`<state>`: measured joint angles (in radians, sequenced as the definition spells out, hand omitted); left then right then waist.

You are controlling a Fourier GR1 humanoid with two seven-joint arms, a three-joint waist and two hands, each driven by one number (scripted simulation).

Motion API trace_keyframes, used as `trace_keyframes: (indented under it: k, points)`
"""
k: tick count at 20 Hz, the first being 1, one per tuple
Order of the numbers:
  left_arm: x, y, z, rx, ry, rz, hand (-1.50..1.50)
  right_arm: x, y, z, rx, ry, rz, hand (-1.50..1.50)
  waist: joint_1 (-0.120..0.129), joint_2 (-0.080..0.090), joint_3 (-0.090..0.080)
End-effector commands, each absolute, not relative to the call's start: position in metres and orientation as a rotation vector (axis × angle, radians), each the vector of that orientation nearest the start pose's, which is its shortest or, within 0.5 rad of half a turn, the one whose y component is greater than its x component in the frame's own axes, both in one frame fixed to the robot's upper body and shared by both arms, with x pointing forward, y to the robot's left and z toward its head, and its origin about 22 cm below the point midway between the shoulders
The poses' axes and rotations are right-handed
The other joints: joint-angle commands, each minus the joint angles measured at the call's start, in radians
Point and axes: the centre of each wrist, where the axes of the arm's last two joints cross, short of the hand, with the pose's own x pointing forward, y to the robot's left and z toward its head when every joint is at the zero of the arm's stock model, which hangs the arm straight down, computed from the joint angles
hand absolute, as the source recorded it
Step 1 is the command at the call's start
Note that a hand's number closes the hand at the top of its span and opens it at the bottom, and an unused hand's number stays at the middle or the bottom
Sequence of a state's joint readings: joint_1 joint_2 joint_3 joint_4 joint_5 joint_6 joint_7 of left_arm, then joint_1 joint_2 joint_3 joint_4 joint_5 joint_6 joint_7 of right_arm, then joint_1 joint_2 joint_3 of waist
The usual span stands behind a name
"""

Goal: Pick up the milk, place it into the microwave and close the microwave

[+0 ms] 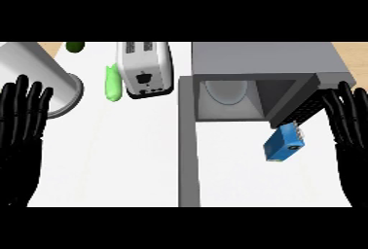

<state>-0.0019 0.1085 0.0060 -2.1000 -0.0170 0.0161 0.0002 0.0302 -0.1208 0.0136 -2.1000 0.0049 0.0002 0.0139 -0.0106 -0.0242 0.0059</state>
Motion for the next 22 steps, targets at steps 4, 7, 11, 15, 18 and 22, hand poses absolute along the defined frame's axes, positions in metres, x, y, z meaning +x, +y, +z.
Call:
trace_keyframes:
  k: [4,7,11,15,18,22]
  points:
    - [0.224,0.261,0.12,0.038,-2.07,-0.099,-1.5,0.207,-0.264,0.148,-0.223,-2.015,0.054,-1.5,0.008,0.025,-0.007]
    - [0.209,0.238,0.109,-0.181,-1.927,0.13,-1.5,0.205,-0.265,0.139,-0.15,-1.841,0.016,-1.5,0.017,0.023,-0.008]
    - [0.209,0.249,0.093,-0.18,-1.912,0.153,-1.5,0.171,-0.261,0.146,-0.16,-1.828,-0.013,-1.5,0.003,0.022,-0.006]
    - [0.176,0.258,0.065,-0.175,-1.897,0.17,-1.5,0.186,-0.261,0.138,-0.191,-1.79,-0.023,-1.5,0.014,0.023,-0.006]
    - [0.166,0.257,0.082,-0.191,-1.901,0.182,-1.5,0.18,-0.268,0.138,-0.195,-1.764,-0.022,-1.5,0.013,0.023,-0.006]
    - [0.135,0.254,0.061,-0.183,-1.915,0.154,-1.5,0.175,-0.263,0.134,-0.174,-1.768,-0.043,-1.5,0.015,0.022,-0.006]
